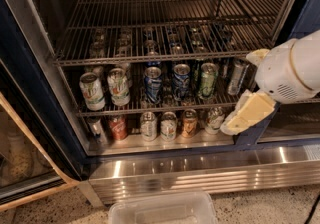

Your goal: Pick green can from middle shelf of fridge

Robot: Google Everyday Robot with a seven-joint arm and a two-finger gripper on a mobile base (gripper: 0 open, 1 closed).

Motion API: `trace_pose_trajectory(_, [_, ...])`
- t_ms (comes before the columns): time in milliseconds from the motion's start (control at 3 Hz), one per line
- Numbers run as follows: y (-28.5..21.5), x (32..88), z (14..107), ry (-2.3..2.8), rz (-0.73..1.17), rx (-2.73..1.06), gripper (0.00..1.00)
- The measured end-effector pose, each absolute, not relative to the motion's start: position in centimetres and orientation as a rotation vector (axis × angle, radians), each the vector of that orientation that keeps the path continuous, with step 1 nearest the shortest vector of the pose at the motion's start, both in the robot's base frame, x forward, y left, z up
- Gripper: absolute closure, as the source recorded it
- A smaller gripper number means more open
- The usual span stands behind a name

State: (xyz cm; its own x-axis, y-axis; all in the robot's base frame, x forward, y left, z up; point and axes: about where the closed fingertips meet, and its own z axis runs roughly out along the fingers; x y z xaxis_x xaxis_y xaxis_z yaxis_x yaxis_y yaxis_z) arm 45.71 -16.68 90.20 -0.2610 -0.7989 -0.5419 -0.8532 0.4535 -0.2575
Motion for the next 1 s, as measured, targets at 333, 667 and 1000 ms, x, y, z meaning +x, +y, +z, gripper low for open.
trace_pose_trajectory(333, [-15.7, 46.0, 86.6, 2.106, 0.166, -1.265, 0.00])
trace_pose_trajectory(667, [-14.8, 45.7, 82.6, 2.112, 0.219, -1.118, 0.00])
trace_pose_trajectory(1000, [-15.1, 47.0, 83.1, 2.081, 0.173, -1.057, 0.00])
